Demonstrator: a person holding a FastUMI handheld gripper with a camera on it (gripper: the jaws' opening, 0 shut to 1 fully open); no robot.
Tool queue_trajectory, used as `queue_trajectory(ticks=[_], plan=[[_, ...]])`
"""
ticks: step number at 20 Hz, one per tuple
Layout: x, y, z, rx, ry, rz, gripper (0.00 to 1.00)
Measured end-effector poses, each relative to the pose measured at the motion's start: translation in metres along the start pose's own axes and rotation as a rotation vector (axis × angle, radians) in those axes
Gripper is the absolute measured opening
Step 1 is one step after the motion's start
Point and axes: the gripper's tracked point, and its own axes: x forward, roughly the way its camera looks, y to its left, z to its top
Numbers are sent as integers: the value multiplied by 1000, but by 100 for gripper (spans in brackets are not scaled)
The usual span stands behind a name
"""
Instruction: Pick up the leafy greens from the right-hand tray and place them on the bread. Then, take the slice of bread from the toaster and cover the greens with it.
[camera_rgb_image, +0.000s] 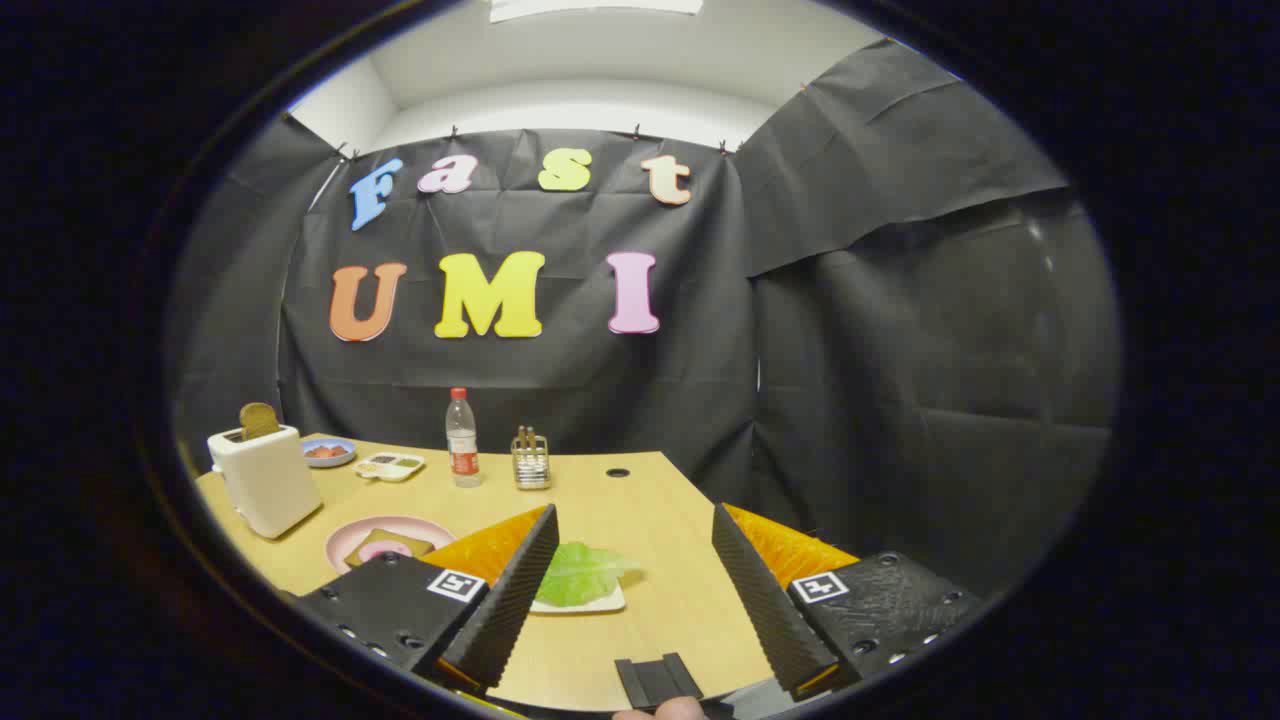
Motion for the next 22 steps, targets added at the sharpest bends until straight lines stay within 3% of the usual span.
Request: queue_trajectory(ticks=[18, 22], plan=[[-8, 9, 10, -32, -14, 24, 95], [1, 20, -12, -10, 64, 83, 95]])
